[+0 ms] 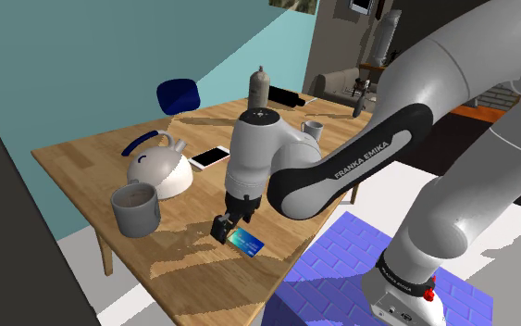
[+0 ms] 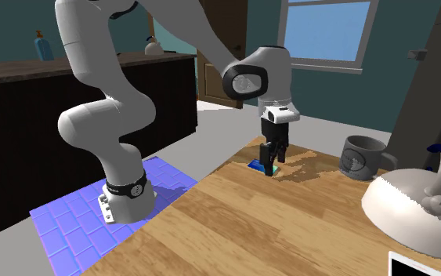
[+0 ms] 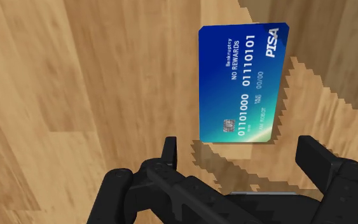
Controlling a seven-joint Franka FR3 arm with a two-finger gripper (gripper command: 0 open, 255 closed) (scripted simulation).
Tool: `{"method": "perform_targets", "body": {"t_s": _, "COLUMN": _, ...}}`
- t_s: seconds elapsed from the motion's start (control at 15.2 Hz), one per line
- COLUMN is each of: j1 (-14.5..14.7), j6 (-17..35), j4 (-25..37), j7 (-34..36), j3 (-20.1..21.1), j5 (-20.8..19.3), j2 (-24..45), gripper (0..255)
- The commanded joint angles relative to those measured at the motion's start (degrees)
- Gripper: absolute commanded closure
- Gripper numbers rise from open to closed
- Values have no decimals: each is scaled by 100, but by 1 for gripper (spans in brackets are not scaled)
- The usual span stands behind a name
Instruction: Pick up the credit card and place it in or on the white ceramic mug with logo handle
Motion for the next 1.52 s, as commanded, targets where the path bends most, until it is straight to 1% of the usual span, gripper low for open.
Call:
{"method": "perform_targets", "body": {"t_s": 0.0, "j1": -2, "j6": 6, "j4": -1, "j7": 3, "j3": 2, "j5": -5, "j2": 5, "gripper": 0}}
{"method": "perform_targets", "body": {"t_s": 0.13, "j1": -2, "j6": 6, "j4": -1, "j7": 3, "j3": 2, "j5": -5, "j2": 5, "gripper": 0}}
{"method": "perform_targets", "body": {"t_s": 0.2, "j1": -2, "j6": 6, "j4": -1, "j7": 3, "j3": 2, "j5": -5, "j2": 5, "gripper": 255}}
{"method": "perform_targets", "body": {"t_s": 0.79, "j1": -3, "j6": 6, "j4": -1, "j7": 3, "j3": 3, "j5": -5, "j2": 5, "gripper": 255}}
{"method": "perform_targets", "body": {"t_s": 1.12, "j1": 118, "j6": -437, "j4": 153, "j7": -234, "j3": -143, "j5": 268, "j2": -334, "gripper": 255}}
{"method": "perform_targets", "body": {"t_s": 1.45, "j1": 207, "j6": -877, "j4": 340, "j7": -401, "j3": -283, "j5": 439, "j2": -620, "gripper": 255}}
